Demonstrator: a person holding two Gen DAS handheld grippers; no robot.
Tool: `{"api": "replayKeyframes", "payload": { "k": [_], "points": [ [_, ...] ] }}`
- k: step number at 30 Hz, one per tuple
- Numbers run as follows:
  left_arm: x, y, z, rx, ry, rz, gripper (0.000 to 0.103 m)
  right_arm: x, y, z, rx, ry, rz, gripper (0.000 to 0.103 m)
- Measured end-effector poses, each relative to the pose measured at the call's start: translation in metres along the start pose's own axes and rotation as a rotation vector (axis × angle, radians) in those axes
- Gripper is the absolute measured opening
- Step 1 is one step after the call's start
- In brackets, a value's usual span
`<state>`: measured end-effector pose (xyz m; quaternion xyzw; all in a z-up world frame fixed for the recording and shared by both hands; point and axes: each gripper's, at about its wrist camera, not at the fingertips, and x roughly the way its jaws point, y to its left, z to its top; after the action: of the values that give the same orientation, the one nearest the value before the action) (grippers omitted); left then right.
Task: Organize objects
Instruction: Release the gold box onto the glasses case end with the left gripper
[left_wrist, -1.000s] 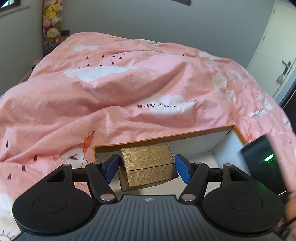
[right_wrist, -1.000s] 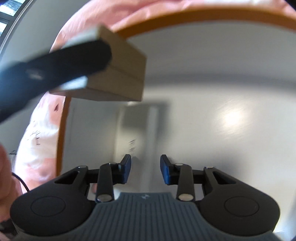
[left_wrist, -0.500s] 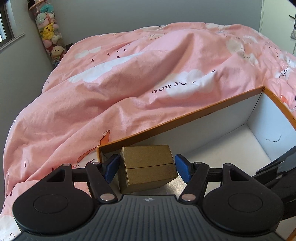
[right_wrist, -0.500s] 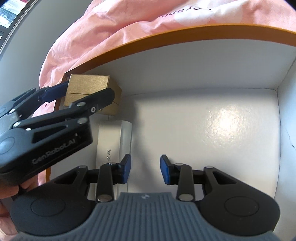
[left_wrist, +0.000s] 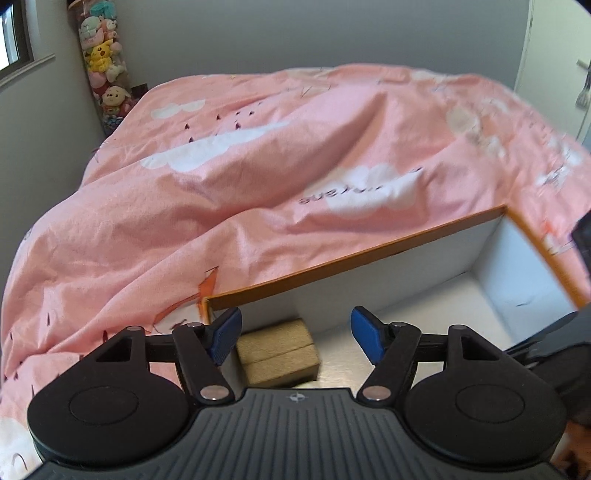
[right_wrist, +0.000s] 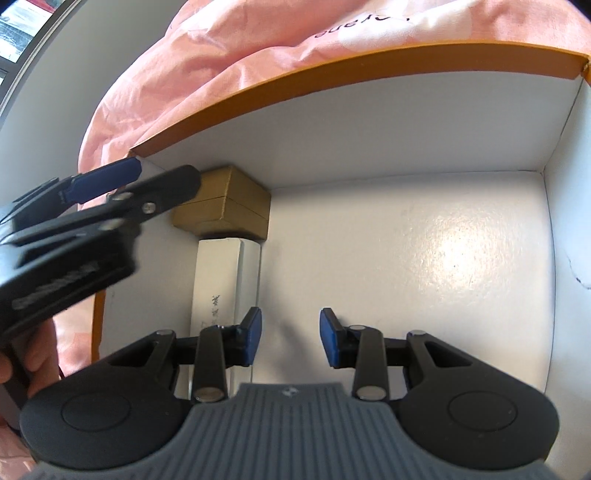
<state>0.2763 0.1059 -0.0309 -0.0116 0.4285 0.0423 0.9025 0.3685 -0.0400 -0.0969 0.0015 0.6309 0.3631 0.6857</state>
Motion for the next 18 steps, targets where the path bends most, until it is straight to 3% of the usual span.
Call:
{"api": "replayKeyframes", "payload": {
  "k": [4,10,18],
  "points": [
    [-0.029,-0.008,-0.006,-0.010,-0.039,-0.068,0.079,-0.018,0.010,-0.010,-0.037,-0.038,-0.009,0.038],
    [-0.082,-0.018,-0.026,-0.042,-0.102,-0.154,0.078,-0.068,0.028,-0.046,-0.117,-0.175,-0.034,0.038],
    [-0.126,-0.026,-0.068,-0.079,-0.060,-0.252,0.078,-0.115,0.034,-0.115,-0.116,-0.292,-0.033,0.038]
  ]
}}
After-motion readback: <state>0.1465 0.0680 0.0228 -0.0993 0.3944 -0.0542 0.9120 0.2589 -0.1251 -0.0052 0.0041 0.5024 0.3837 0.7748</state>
